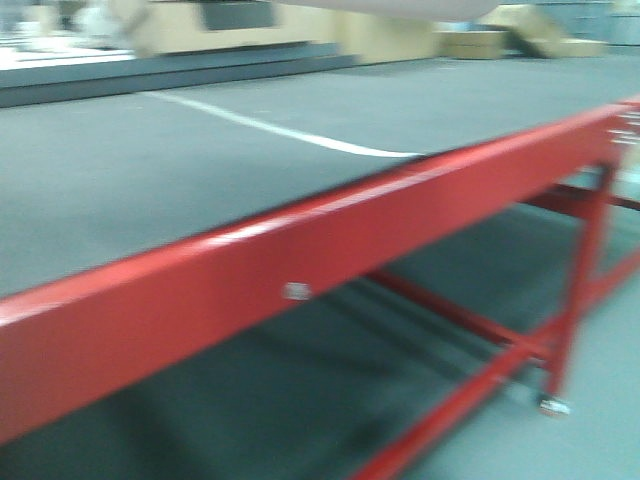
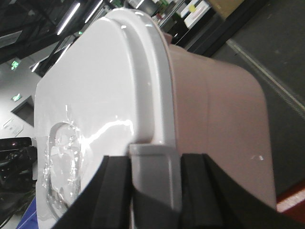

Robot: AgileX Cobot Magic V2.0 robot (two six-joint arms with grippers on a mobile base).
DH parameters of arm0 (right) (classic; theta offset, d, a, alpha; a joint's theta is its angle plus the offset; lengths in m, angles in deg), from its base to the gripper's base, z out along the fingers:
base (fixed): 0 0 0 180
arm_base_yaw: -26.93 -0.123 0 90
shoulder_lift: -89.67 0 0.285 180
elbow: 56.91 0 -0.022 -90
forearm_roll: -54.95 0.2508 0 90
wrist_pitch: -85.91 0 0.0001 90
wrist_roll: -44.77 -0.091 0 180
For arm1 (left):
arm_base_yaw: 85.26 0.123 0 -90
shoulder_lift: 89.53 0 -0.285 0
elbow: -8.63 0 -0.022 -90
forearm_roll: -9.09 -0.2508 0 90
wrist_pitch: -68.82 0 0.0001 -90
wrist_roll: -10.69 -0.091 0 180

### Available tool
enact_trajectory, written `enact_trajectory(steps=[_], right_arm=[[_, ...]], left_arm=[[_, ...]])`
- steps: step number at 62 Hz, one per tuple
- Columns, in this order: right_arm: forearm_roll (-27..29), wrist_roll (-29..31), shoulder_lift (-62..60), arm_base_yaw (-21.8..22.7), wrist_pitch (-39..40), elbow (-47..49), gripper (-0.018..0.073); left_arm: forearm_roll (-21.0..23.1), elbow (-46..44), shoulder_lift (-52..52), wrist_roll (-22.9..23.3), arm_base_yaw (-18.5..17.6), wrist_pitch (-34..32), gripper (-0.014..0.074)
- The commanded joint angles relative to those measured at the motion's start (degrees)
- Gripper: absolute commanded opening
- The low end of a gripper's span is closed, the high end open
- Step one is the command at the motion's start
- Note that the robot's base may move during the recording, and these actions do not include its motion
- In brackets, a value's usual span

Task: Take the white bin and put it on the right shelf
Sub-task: 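Carry the bin in both grippers while driving to the blue-crate shelving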

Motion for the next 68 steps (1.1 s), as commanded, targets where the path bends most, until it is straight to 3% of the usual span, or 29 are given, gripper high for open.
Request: enact_trajectory(steps=[1, 68], right_arm=[[6.07, 0.2, -2.74, -2.02, -12.13, 1.92, 0.0069], [6.07, 0.2, -2.74, -2.02, -12.13, 1.92, 0.0069]], left_arm=[[5.15, -2.17, -2.6, -0.32, -3.14, 15.97, -0.0126], [5.15, -2.17, -2.6, -0.32, -3.14, 15.97, -0.0126]])
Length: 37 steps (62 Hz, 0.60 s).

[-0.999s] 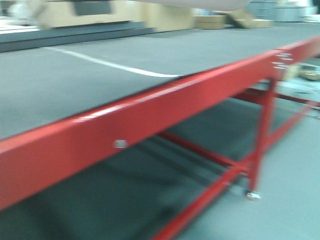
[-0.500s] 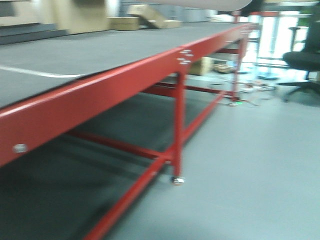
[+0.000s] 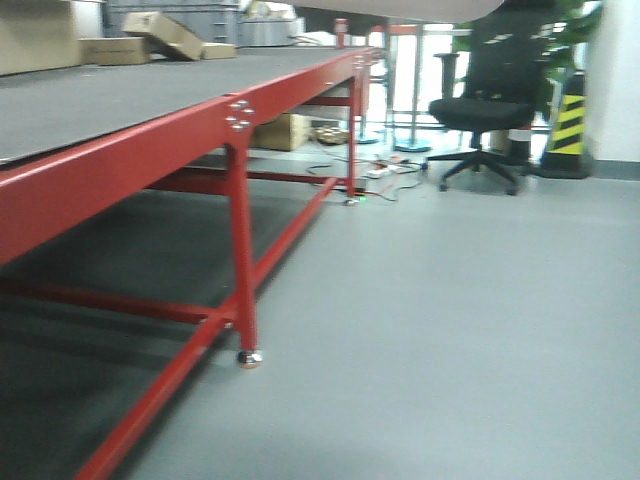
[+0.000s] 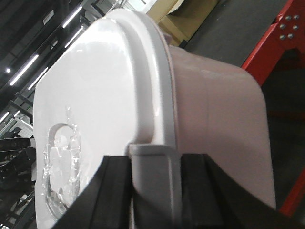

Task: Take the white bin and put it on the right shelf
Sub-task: 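Carry the bin in both grippers while driving to the blue-crate shelving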

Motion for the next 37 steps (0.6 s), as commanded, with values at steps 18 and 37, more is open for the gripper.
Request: enact_trajectory(steps=[18, 37], right_arm=[[6.07, 0.2, -2.74, -2.02, -12.35, 1.92, 0.0069], [6.07, 0.2, -2.74, -2.02, -12.35, 1.92, 0.0069]], left_arm=[[5.15, -2.17, -2.6, -0.32, -3.01, 15.97, -0.0126], [5.15, -2.17, -2.6, -0.32, -3.01, 15.97, -0.0126]])
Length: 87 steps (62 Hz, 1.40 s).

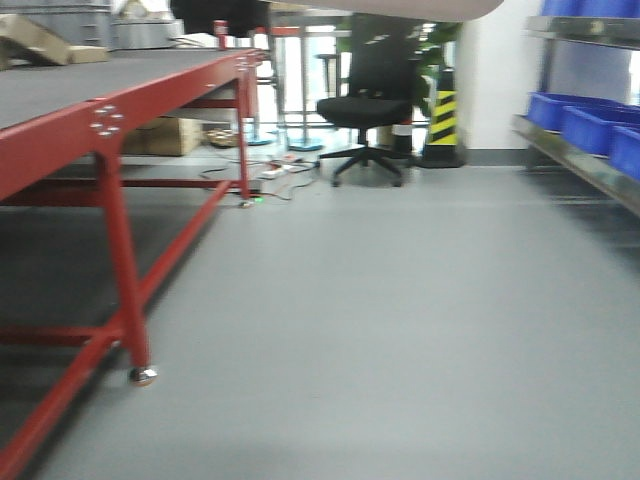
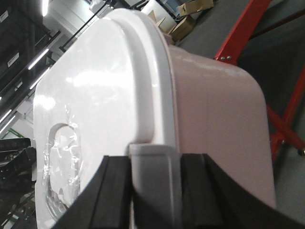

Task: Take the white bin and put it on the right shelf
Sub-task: 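Carry the bin in both grippers while driving to the blue-crate shelving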

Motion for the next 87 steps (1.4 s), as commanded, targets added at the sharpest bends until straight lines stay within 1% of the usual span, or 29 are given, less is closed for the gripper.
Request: enact_trajectory(steps=[1, 87], right_arm=[[6.07, 0.2, -2.74, -2.02, -12.35, 1.92, 0.0069], [6.07, 0.2, -2.74, -2.02, -12.29, 1.92, 0.0069]], left_arm=[[5.15, -2.17, -2.59, -0.42, -3.01, 15.97, -0.0126], [5.15, -2.17, -2.59, -0.42, -3.01, 15.97, -0.0126]])
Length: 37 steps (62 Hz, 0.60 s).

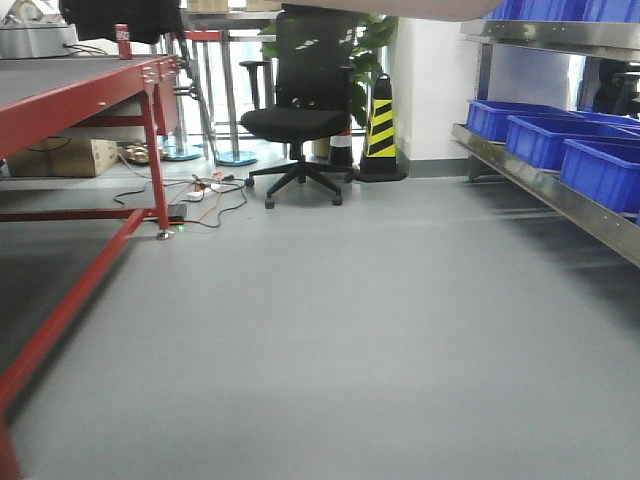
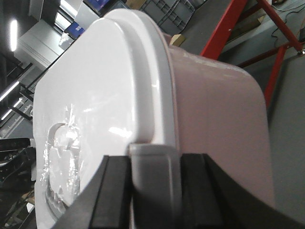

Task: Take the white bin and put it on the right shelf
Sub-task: 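Carry the bin in both grippers while driving to the blue-crate shelving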

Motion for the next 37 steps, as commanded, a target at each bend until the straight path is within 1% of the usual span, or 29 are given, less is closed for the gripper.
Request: enact_trajectory(steps=[1, 37], right_arm=[[6.18, 0.3, -2.66, -2.1, -12.29, 1.92, 0.0069], [6.12, 0.3, -2.66, -2.1, -12.29, 1.92, 0.0069]], left_arm=[[5.36, -2.17, -2.49, -0.52, -3.01, 15.97, -0.0126], [5.36, -2.17, -2.49, -0.52, -3.01, 15.97, -0.0126]])
